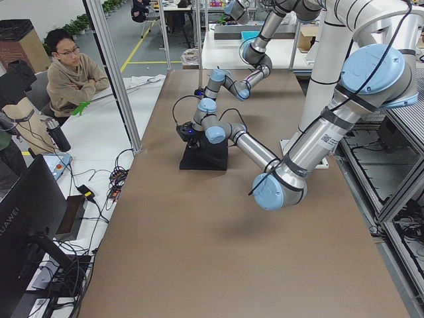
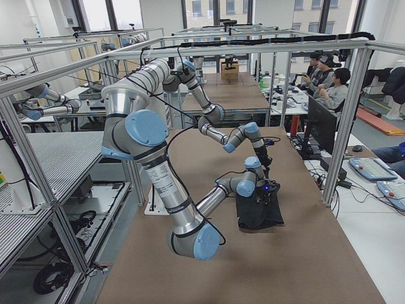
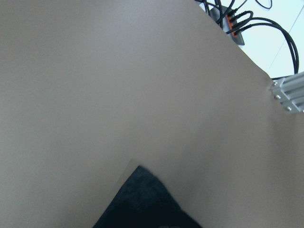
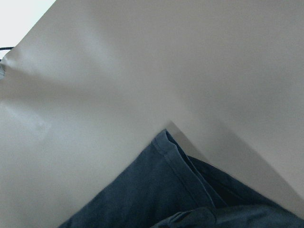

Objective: Fold clothes

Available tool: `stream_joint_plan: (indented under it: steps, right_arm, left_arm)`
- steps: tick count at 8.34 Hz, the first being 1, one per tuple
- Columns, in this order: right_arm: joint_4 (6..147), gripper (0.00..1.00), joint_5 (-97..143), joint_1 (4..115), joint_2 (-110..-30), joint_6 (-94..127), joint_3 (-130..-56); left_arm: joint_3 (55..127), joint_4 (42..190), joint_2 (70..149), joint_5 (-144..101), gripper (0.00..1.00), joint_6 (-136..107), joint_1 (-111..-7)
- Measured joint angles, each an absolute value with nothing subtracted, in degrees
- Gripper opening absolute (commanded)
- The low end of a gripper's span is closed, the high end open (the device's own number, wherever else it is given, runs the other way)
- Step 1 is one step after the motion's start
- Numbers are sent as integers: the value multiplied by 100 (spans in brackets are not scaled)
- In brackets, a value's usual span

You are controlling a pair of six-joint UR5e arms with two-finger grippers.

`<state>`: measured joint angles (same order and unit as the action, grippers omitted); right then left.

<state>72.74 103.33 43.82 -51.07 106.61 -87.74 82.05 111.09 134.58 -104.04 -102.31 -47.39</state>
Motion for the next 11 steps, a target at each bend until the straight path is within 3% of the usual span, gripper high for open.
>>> stream_joint_plan:
  steps: [2, 4, 8, 11]
  right_arm:
    - [6832, 95, 10289, 4583, -4685, 10160, -7836]
    - [6740, 95, 10277, 4739, -4523, 9510, -7487]
    - [6724, 95, 10299, 4980, -4552, 8442, -7314]
    - [6724, 95, 10336, 5666, -5271, 5707, -7297]
  left_arm:
    - [6370, 12340, 14095, -10218, 100, -9914, -4885]
    - [5672, 12717, 14389, -10039, 100, -9645, -4968]
    - [5741, 12768, 14342, -10140, 100, -8745, -5177]
    - [6420, 12597, 13394, -10277, 100, -5344, -5972]
